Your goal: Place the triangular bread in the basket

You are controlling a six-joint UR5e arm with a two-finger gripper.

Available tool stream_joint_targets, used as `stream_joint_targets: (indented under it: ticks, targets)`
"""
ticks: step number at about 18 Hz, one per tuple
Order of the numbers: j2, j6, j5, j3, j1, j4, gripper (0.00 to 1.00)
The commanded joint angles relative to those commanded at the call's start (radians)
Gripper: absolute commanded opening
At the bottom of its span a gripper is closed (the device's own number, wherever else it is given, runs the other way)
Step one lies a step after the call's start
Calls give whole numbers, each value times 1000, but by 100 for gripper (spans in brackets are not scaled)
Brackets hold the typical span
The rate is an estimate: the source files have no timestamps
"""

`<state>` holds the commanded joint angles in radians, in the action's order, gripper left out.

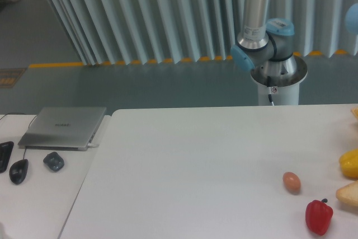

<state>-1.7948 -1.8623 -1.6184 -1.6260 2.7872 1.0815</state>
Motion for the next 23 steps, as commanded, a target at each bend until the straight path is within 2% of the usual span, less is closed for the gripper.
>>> stream_joint_targets:
  ticks: [5,12,17,20,23]
  targets:
    - [-6,3,-8,-14,-20,0,100]
    - [-5,9,5,-28,-9,-6,100]
    - [-3,12,54,-32,26,-12,100]
    - [-3,26,52,-22,25,-9,100]
    - [-8,43,98,-25,18,-12,100]
